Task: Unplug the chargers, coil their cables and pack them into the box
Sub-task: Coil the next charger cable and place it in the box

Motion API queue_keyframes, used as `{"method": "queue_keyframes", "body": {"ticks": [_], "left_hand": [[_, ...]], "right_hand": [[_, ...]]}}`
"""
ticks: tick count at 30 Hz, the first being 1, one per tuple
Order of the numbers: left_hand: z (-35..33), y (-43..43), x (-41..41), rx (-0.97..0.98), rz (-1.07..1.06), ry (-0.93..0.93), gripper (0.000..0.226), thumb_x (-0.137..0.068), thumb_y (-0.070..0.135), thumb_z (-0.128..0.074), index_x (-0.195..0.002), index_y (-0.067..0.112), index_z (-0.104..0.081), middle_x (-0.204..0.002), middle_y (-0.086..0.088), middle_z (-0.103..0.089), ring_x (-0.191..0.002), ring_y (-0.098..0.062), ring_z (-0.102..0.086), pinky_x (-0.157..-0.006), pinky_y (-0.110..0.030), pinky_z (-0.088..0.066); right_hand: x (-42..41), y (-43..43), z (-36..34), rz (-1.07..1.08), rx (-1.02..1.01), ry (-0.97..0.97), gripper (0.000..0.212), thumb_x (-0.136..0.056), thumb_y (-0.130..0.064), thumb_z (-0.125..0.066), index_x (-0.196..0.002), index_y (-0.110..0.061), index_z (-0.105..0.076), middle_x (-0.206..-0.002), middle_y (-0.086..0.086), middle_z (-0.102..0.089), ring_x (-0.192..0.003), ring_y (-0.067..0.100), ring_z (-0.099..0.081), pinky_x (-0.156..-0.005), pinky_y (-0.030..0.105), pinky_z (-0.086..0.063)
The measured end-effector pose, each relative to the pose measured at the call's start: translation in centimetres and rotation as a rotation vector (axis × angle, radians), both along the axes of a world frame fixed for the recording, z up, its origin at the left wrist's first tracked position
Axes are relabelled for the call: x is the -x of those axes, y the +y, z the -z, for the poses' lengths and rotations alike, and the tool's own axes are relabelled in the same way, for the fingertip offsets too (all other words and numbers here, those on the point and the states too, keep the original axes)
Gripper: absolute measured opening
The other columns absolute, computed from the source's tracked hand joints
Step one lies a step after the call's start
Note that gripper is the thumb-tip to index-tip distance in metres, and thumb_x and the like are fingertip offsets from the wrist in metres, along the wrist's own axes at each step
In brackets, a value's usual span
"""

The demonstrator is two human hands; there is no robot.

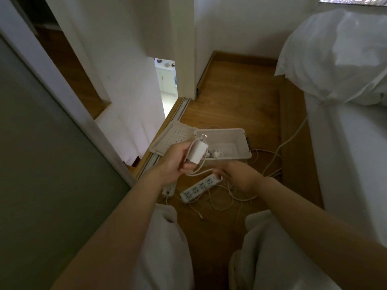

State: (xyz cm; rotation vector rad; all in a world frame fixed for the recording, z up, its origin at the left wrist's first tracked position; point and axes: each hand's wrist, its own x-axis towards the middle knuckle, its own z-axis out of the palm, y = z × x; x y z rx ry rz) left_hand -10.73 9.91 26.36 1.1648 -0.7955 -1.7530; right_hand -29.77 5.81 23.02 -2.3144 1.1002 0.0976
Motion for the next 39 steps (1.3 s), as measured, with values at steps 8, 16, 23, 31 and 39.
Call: {"method": "queue_keyframes", "body": {"ticks": [8,16,23,31,39], "left_hand": [[1.5,-1.1,2.0,0.042,0.212,-0.664,0.033,-0.098,0.041,-0.041,-0.114,0.016,-0.055,-0.088,-0.001,-0.056,-0.077,-0.014,-0.055,-0.064,-0.023,-0.048],[3.8,-1.7,1.4,0.222,0.348,-1.163,0.022,-0.094,0.046,-0.048,-0.096,0.023,-0.051,-0.089,0.003,-0.057,-0.076,-0.012,-0.054,-0.07,-0.03,-0.045],[4.4,-2.5,1.3,0.185,0.152,-1.274,0.025,-0.098,0.038,-0.043,-0.108,0.015,-0.042,-0.092,0.0,-0.052,-0.078,-0.013,-0.053,-0.064,-0.03,-0.047],[3.6,-3.7,1.4,0.034,-0.116,-0.987,0.05,-0.103,0.03,-0.033,-0.123,-0.014,-0.043,-0.11,-0.033,-0.055,-0.045,-0.003,-0.054,-0.035,-0.009,-0.035],[2.0,-4.1,3.3,-0.138,-0.288,-0.271,0.034,-0.103,0.035,-0.029,-0.102,0.011,-0.052,-0.094,-0.018,-0.061,-0.066,-0.02,-0.064,-0.061,-0.032,-0.057]], "right_hand": [[0.0,-0.9,-0.3,0.152,0.296,-0.037,0.026,-0.097,-0.035,-0.042,-0.089,-0.023,-0.064,-0.079,-0.006,-0.061,-0.067,0.012,-0.054,-0.057,0.025,-0.041],[0.9,-1.0,2.6,0.257,0.393,-0.048,0.03,-0.096,-0.041,-0.043,-0.094,-0.021,-0.065,-0.078,-0.005,-0.063,-0.064,0.011,-0.054,-0.049,0.021,-0.031],[1.2,-0.8,2.0,0.232,0.345,-0.234,0.024,-0.097,-0.034,-0.045,-0.089,-0.02,-0.063,-0.068,-0.006,-0.058,-0.057,0.01,-0.053,-0.05,0.021,-0.038],[-0.4,0.8,2.5,-0.018,0.228,-0.372,0.029,-0.1,-0.026,-0.037,-0.121,-0.02,-0.056,-0.08,-0.004,-0.063,-0.065,0.012,-0.056,-0.06,0.027,-0.046],[-1.2,2.1,4.1,-0.171,0.185,-0.277,0.046,-0.101,-0.021,-0.034,-0.146,-0.025,-0.023,-0.076,0.003,-0.058,-0.061,0.018,-0.054,-0.059,0.037,-0.049]]}}
